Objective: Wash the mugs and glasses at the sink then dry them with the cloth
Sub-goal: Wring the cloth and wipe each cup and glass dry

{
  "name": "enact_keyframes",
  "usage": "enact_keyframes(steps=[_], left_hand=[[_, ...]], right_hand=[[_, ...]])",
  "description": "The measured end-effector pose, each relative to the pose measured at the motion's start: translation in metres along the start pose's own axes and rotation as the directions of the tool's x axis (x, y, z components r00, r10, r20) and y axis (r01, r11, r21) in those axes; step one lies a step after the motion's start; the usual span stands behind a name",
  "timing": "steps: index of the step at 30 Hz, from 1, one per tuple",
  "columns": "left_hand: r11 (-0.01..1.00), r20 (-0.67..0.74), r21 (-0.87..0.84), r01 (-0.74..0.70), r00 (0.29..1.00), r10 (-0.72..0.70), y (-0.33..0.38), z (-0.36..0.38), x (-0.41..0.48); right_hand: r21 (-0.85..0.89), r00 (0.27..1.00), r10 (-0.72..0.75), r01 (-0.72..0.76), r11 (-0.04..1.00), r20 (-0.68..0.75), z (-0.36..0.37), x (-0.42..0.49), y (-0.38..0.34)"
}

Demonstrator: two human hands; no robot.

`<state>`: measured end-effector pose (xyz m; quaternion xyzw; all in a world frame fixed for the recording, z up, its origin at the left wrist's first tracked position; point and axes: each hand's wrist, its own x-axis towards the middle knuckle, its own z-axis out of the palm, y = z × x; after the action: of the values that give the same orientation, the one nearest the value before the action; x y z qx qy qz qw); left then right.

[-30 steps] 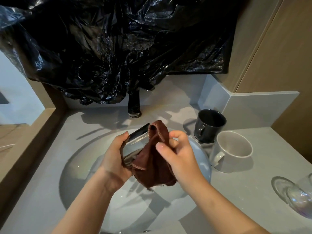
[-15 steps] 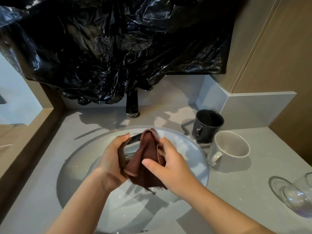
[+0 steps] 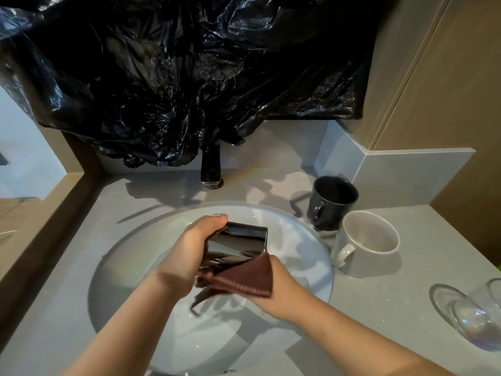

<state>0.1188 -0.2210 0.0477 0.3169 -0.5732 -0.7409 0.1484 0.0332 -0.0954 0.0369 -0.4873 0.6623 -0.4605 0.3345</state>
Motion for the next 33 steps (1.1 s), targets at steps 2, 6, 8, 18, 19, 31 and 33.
enact_keyframes(steps=[2,6,8,18,19,31,33], left_hand=[[0.99,-0.057,-0.003,-0.144,0.988,0.144,-0.006,-0.002,0.002],[0.801,-0.053,0.385,-0.459,0.855,0.516,-0.017,-0.007,0.008],[0.807,-0.008,0.371,-0.46,0.867,0.498,-0.023,-0.009,0.009],[0.981,-0.123,-0.038,-0.191,0.975,0.185,-0.012,0.011,0.008],[0.94,-0.159,0.107,-0.323,0.928,0.337,-0.016,0.011,0.01],[0.991,0.215,0.123,0.048,0.974,-0.074,-0.006,-0.008,0.009],[0.99,0.191,0.047,0.133,0.972,-0.14,-0.004,-0.005,0.01]], right_hand=[[0.207,0.993,0.112,-0.1,0.973,-0.047,0.002,0.003,-0.006],[0.622,0.944,0.33,-0.254,0.741,-0.007,-0.009,0.013,-0.016],[0.573,0.943,0.329,-0.242,0.783,-0.051,-0.013,0.016,-0.016],[0.066,0.973,0.13,-0.119,0.991,-0.191,-0.01,0.014,-0.014],[0.241,0.953,0.209,-0.155,0.958,-0.218,-0.009,0.015,-0.016],[0.024,0.971,0.058,-0.054,0.998,-0.232,-0.019,0.015,-0.009],[-0.409,0.993,-0.016,-0.034,0.912,-0.118,-0.015,0.015,-0.001]])
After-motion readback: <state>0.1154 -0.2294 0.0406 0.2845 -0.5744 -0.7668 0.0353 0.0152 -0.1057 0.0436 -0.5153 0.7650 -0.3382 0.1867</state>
